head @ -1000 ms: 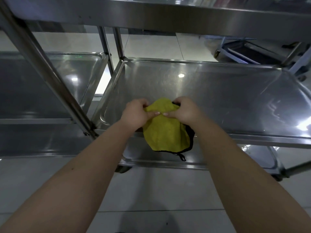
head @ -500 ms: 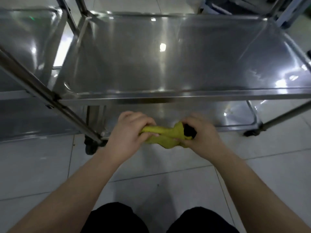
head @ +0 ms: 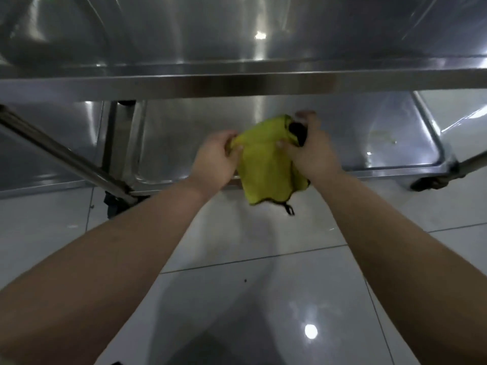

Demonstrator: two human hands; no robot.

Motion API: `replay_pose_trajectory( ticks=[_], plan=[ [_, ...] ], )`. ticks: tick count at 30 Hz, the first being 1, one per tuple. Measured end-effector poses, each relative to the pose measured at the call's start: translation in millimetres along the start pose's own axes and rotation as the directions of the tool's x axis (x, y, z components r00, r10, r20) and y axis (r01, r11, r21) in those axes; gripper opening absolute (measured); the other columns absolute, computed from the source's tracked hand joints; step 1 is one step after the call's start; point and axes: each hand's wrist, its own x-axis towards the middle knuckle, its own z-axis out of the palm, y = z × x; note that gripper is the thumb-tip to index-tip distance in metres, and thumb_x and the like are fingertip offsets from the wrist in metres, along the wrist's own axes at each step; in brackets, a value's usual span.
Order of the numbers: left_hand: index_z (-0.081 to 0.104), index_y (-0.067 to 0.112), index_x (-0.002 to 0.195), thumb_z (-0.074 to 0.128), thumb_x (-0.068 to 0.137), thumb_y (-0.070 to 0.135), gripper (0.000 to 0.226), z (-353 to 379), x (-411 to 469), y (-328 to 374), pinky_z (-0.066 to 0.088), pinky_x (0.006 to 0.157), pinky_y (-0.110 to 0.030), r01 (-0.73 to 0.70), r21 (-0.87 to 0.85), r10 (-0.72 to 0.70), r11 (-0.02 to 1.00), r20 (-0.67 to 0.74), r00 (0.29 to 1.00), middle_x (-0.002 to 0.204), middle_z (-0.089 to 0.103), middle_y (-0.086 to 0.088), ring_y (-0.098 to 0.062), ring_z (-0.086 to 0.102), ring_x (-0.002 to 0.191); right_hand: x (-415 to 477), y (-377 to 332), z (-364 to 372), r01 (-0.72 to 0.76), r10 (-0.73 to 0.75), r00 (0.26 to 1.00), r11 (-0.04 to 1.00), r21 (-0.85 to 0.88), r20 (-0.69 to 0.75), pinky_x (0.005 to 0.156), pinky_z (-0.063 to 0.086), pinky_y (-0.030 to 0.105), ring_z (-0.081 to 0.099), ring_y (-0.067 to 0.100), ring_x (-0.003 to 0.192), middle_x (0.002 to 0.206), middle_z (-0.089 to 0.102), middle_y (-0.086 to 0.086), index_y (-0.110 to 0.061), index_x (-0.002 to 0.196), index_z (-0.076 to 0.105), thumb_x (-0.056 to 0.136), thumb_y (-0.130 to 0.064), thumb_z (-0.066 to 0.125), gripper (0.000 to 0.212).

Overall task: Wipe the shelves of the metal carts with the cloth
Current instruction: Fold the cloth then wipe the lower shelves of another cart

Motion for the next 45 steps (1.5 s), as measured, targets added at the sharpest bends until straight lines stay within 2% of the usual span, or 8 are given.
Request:
replay_pose_trajectory(
  ticks=[4,9,16,22,30,34,39,45],
  plan=[
    [0.029,0.018,0.151,0.039,0.102,0.032,0.052,2,7,-76,0.018,0.118,-0.042,0.212,0.482,-0.271,0.85,0.056,0.961,0.158,0.026,-0.012,-0.032,0.018,0.146,27,13,61,-0.076,0.132,0.986,0.896,-0.438,0.098,0.116,0.005,0.057,-0.003,0.045,0.146,0.163,-0.004,0.003,-0.042,0.152,-0.002,0.09,-0.054,0.054,0.085],
    [0.006,0.04,0.153,0.021,0.102,0.046,0.054,-38,-16,-166,0.001,0.118,-0.055,0.151,0.757,-0.299,0.635,0.061,0.952,0.164,0.003,0.002,-0.029,-0.008,0.149,7,51,112,0.176,0.096,0.917,0.772,-0.61,0.386,0.113,-0.006,0.065,-0.02,0.041,0.144,0.162,-0.016,-0.013,-0.052,0.148,-0.009,0.095,-0.067,0.023,0.064],
    [0.005,0.038,0.154,0.011,0.098,0.049,0.057,-41,-13,-204,-0.002,0.117,-0.056,0.041,0.724,-0.178,0.688,0.114,0.977,0.163,0.013,0.001,-0.025,-0.006,0.149,23,53,126,0.199,0.021,0.962,0.63,-0.751,0.272,0.102,-0.017,0.073,-0.018,0.048,0.143,0.163,-0.004,-0.007,-0.055,0.146,-0.002,0.083,-0.081,0.012,0.07],
    [0.007,0.031,0.155,0.005,0.096,0.049,0.061,-41,-14,-211,-0.01,0.115,-0.046,0.01,0.664,-0.093,0.748,0.09,0.992,0.163,0.008,-0.002,-0.023,-0.008,0.149,47,29,157,0.012,0.171,0.965,0.726,-0.688,0.198,0.105,-0.009,0.075,-0.016,0.05,0.142,0.16,-0.019,-0.014,-0.056,0.144,-0.015,0.088,-0.074,0.002,0.061],
    [-0.009,0.032,0.153,0.005,0.098,0.046,0.059,-41,-18,-209,-0.006,0.119,-0.049,0.081,0.57,-0.107,0.818,0.013,0.994,0.164,-0.004,0.0,-0.018,-0.011,0.149,27,-31,226,0.523,-0.234,0.821,0.677,-0.518,0.521,0.111,-0.009,0.066,-0.005,0.041,0.147,0.161,0.002,-0.022,-0.059,0.146,0.008,0.098,-0.062,0.016,0.049],
    [-0.008,0.034,0.153,0.0,0.096,0.051,0.06,-39,-15,-212,-0.006,0.119,-0.049,0.086,0.597,-0.128,0.798,0.028,0.991,0.163,-0.008,0.0,-0.02,-0.015,0.149,77,49,136,0.188,0.001,0.96,0.741,-0.644,0.28,0.114,-0.001,0.065,0.002,0.043,0.146,0.161,0.003,-0.022,-0.059,0.146,0.007,0.094,-0.067,0.017,0.053],
    [-0.008,0.039,0.152,0.0,0.096,0.056,0.059,-34,-14,-216,-0.005,0.118,-0.051,0.037,0.637,-0.093,0.77,0.054,0.994,0.164,-0.004,0.0,-0.021,-0.013,0.149,75,73,103,-0.14,0.256,0.963,0.738,-0.66,0.082,0.113,-0.004,0.066,-0.005,0.045,0.146,0.161,-0.007,-0.021,-0.058,0.146,-0.005,0.095,-0.064,0.01,0.053],
    [-0.006,0.035,0.154,0.003,0.097,0.051,0.06,-39,-16,-212,-0.01,0.119,-0.049,0.064,0.546,-0.084,0.835,0.012,0.996,0.164,-0.001,0.0,-0.02,-0.013,0.149,46,-39,228,0.275,-0.036,0.927,0.745,-0.608,0.374,0.112,-0.006,0.066,-0.007,0.045,0.145,0.162,-0.003,-0.018,-0.051,0.15,0.001,0.1,-0.053,0.017,0.052]
  ],
)
